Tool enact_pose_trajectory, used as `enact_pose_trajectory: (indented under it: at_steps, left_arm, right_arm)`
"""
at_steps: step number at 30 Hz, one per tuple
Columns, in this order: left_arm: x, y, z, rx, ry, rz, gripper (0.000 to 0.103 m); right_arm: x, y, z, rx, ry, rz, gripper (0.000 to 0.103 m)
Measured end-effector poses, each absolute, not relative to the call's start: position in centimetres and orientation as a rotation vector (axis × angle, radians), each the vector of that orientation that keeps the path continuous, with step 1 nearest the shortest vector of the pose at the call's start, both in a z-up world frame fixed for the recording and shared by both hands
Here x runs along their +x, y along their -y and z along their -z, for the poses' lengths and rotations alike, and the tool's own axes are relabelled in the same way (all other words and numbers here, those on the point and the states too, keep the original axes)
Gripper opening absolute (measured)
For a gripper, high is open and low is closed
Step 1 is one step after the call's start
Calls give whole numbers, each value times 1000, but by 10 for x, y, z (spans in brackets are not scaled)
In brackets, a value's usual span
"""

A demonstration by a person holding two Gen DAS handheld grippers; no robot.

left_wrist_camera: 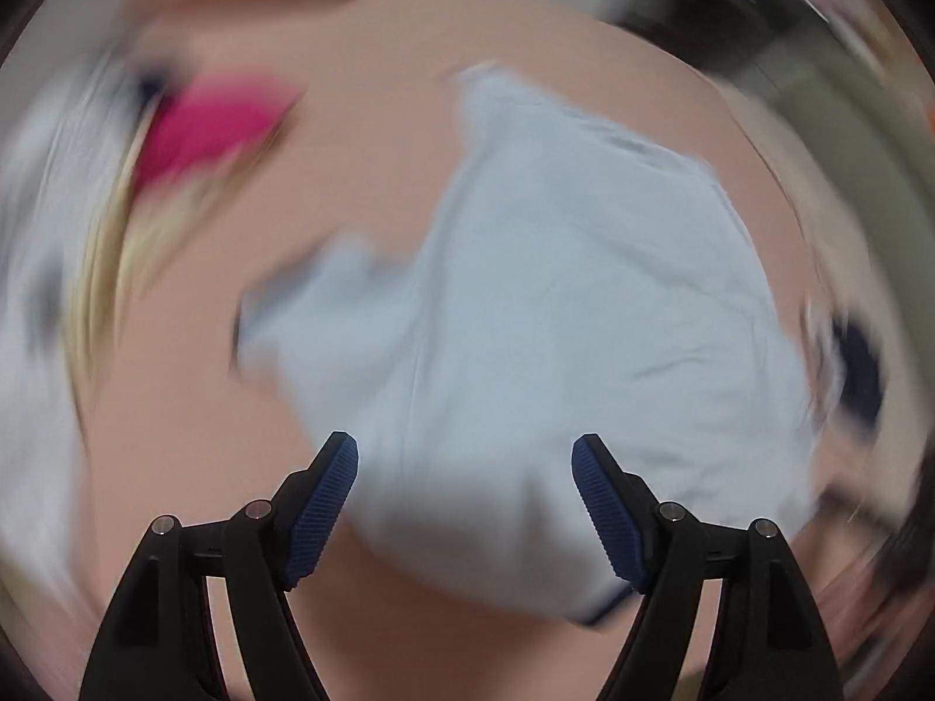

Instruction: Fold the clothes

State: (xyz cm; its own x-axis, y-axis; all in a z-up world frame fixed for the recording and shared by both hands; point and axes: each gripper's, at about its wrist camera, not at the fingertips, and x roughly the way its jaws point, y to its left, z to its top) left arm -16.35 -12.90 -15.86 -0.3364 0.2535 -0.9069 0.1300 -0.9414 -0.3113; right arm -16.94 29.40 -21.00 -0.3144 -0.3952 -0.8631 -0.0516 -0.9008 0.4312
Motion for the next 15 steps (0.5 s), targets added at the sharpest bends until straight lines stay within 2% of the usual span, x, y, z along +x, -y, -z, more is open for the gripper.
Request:
enact_pose_trajectory:
  at_steps: [1, 3, 7, 9, 11, 14, 15]
  left_arm:
    - [-150, 135, 168, -1806, 672, -2406, 76]
    - [-126, 138, 182, -1844, 855, -2335, 76]
    - [-109, 129, 187, -1752, 946, -2326, 72]
    - [-111, 120, 189, -1694, 1050, -2224, 72]
    - [-120, 107, 188, -1694, 1028, -2229, 71]
    - [-129, 104, 193, -1643, 1076, -2283, 60]
    - [-137, 100, 200, -1639, 1072, -2287, 31]
  right_arm:
    - [-160, -294, 213, 1697, 693, 2315, 68]
    - [-144, -286, 236, 1752, 815, 2216, 68]
    - [-124, -275, 256, 1735, 922, 2185, 68]
    - [-137, -268, 264, 1707, 974, 2193, 68]
    - [-143, -263, 266, 1684, 1008, 2174, 69]
    - [-148, -256, 270, 1612, 1083, 2138, 69]
    - [-150, -253, 272, 1606, 1113, 2127, 67]
